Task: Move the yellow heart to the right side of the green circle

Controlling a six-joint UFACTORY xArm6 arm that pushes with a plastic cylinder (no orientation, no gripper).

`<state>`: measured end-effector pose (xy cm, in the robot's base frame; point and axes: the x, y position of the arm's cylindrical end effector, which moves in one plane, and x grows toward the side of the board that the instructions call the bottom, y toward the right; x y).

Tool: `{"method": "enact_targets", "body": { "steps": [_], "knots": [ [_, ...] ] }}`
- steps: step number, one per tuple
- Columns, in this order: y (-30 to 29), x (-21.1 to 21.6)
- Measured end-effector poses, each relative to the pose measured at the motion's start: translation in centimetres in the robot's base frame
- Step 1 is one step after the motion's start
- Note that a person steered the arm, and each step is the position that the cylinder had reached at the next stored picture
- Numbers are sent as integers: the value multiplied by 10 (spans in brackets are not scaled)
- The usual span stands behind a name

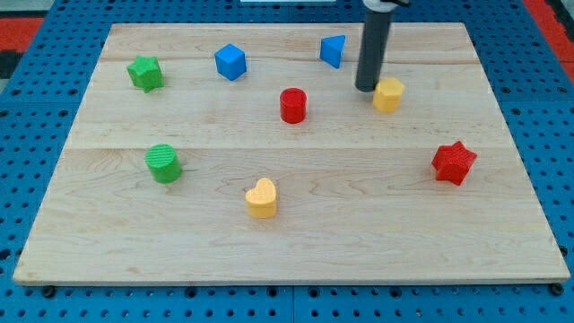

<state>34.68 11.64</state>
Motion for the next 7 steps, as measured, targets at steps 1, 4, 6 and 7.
{"method": "enact_targets", "body": {
  "steps": [1, 4, 6, 7],
  "knots": [
    [13, 19],
    [-61, 121],
    [-136, 211],
    [-146, 135]
  ]
}}
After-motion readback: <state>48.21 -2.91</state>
